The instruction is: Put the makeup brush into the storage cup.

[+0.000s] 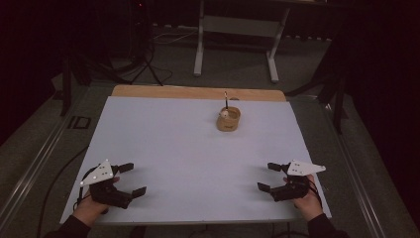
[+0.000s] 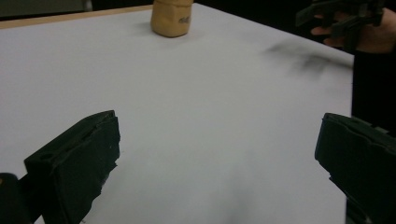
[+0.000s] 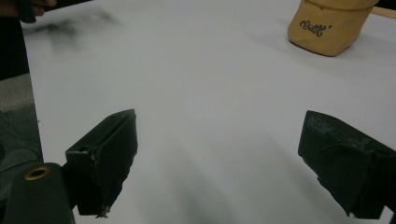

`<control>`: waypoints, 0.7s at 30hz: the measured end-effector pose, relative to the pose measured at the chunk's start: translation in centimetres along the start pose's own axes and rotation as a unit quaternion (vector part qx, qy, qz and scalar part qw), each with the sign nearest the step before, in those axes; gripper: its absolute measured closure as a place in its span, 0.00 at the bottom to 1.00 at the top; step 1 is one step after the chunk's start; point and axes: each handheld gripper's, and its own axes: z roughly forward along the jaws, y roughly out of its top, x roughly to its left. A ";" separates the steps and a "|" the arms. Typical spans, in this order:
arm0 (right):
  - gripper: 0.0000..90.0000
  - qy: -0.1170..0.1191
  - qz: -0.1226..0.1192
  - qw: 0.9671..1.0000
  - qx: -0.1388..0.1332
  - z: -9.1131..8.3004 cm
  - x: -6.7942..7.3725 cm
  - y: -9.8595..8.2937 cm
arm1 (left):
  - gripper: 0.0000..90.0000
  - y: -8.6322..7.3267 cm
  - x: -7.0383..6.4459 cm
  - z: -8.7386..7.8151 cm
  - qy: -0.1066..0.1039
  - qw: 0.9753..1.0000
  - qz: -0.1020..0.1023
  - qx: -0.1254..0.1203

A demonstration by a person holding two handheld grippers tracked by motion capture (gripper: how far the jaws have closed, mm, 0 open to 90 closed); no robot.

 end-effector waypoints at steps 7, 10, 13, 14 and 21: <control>0.14 -0.002 0.004 1.000 0.006 0.5 -0.3 -0.3 | 0.00 0.3 -0.4 0.2 0.006 1.000 -0.001 -0.005; 0.14 -0.007 0.006 1.000 0.004 0.5 -0.5 -0.3 | 0.00 0.0 -0.3 0.5 0.002 1.000 -0.004 0.009; 0.15 -0.003 0.012 1.000 0.012 0.6 -0.5 -0.5 | 0.00 0.0 -0.1 0.4 0.006 1.000 -0.010 0.003; 0.15 -0.003 0.012 1.000 0.012 0.6 -0.5 -0.5 | 0.00 0.0 -0.1 0.3 0.008 1.000 -0.011 0.001; 0.15 0.011 0.017 1.000 0.017 0.8 -0.4 -0.6 | 0.00 -0.1 0.0 0.1 0.013 1.000 -0.015 0.000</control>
